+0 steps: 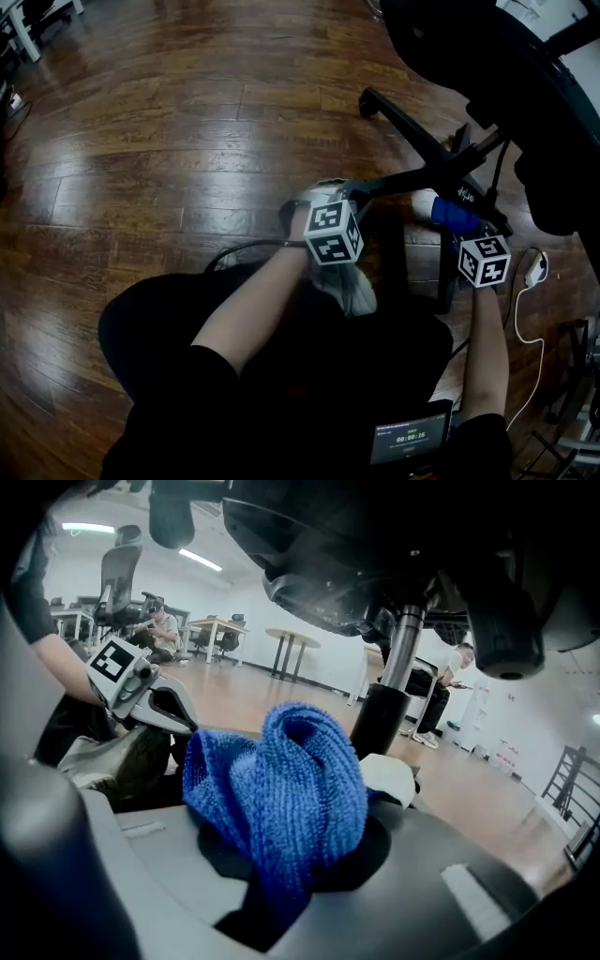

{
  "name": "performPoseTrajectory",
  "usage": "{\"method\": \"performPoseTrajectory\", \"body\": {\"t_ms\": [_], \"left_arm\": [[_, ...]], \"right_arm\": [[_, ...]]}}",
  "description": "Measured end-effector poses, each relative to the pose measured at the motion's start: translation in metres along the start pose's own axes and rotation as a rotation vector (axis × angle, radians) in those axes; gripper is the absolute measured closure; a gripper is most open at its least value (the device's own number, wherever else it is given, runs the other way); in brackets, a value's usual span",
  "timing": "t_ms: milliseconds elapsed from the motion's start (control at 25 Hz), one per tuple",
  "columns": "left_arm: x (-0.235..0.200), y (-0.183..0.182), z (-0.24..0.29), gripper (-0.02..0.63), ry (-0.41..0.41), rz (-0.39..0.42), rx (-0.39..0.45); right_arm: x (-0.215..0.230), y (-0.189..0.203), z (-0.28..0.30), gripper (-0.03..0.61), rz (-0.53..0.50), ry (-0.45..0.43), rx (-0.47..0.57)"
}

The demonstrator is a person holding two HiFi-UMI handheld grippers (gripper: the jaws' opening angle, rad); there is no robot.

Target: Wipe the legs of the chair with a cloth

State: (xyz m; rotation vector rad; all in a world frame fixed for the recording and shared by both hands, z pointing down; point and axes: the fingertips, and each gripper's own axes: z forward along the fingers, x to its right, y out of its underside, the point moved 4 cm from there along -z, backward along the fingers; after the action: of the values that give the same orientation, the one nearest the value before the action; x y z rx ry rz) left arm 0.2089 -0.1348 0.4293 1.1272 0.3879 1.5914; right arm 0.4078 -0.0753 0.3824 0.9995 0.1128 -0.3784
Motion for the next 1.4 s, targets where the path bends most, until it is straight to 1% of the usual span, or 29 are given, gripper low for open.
{"method": "performPoseTrajectory", "body": {"t_ms": [160, 320, 360, 480, 520, 640, 720, 840, 960, 1200, 1400], "left_arm": [[-0.001, 0.001, 0.0, 0.612, -0.004, 0.004, -0.002], [0.001, 0.001, 0.0, 0.612, -0.005, 0.003, -0.006], [0.001, 0.002, 0.0, 0.612, -0.006, 0.003, -0.007], [0.0, 0.002, 0.0, 0.612, -0.01, 0.003, -0.009], [0.0, 0.002, 0.0, 0.612, -0.012, 0.002, -0.009], [0.0, 0.002, -0.001, 0.612, -0.014, -0.002, -0.007], [0.0, 0.003, -0.001, 0.612, -0.014, -0.001, -0.005], [0.0, 0.002, -0.001, 0.612, -0.013, -0.004, -0.002], [-0.001, 0.001, 0.0, 0.612, -0.012, -0.007, 0.0], [0.0, 0.0, 0.0, 0.612, -0.002, -0.009, 0.006], [-0.001, 0.0, -0.002, 0.612, 0.001, -0.008, 0.008]], "right_arm": [[-0.028, 0.033, -0.039, 0.503, 0.056, -0.063, 0.012], [-0.064, 0.074, -0.083, 0.503, 0.043, -0.121, -0.03], [-0.07, 0.081, -0.091, 0.503, 0.055, -0.133, -0.039], [-0.072, 0.09, -0.102, 0.503, 0.137, -0.164, -0.034], [-0.072, 0.09, -0.102, 0.503, 0.137, -0.168, -0.033], [-0.074, 0.087, -0.099, 0.503, 0.081, -0.167, -0.056], [-0.074, 0.083, -0.093, 0.503, 0.057, -0.15, -0.057], [-0.063, 0.069, -0.073, 0.503, -0.002, -0.093, -0.056], [-0.043, 0.047, -0.044, 0.503, -0.053, -0.045, -0.062], [0.0, -0.002, 0.009, 0.503, -0.077, 0.012, -0.047], [0.01, -0.015, 0.028, 0.503, -0.092, 0.03, -0.063]]}}
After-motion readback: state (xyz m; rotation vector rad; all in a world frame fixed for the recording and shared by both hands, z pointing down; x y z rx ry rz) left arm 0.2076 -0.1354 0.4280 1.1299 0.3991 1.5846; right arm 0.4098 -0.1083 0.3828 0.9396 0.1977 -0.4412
